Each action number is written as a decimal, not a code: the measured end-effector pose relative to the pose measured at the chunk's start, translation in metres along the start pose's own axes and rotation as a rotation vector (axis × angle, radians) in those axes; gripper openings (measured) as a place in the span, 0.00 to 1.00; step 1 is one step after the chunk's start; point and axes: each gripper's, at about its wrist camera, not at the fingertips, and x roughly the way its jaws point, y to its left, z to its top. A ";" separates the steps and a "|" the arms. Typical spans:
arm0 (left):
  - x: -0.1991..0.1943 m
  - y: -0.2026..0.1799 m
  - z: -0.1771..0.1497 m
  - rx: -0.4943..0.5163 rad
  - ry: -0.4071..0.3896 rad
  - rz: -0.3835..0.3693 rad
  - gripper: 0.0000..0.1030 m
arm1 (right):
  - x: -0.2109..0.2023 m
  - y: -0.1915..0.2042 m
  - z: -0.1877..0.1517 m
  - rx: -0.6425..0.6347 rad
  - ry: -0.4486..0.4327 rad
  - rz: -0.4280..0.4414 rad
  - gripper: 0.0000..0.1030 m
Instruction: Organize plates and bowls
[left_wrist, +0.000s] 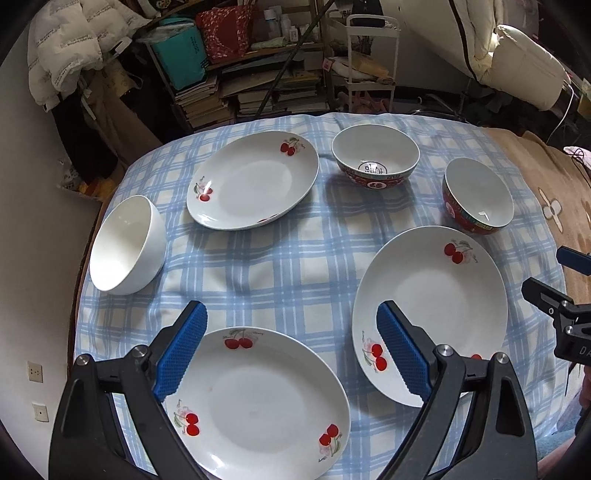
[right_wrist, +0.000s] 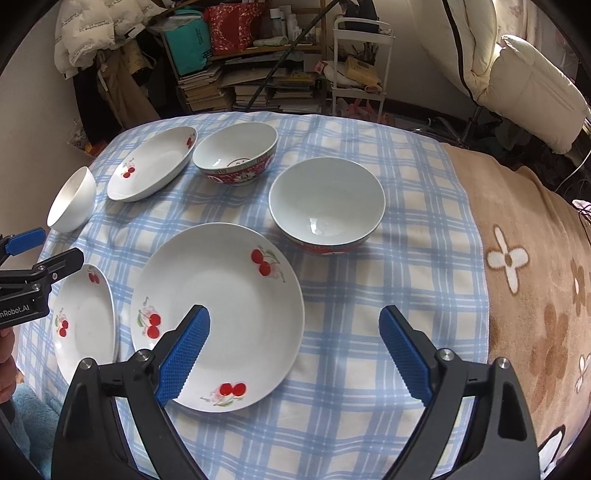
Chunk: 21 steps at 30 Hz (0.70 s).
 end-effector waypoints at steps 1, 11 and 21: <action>0.002 -0.003 -0.001 0.007 -0.007 0.001 0.89 | 0.002 -0.003 0.000 0.006 0.002 0.002 0.94; 0.038 -0.015 0.001 0.038 0.048 -0.039 0.89 | 0.024 -0.021 0.001 0.032 0.046 0.028 0.94; 0.060 -0.016 0.002 0.035 0.105 -0.064 0.89 | 0.050 -0.019 -0.003 0.035 0.115 0.063 0.94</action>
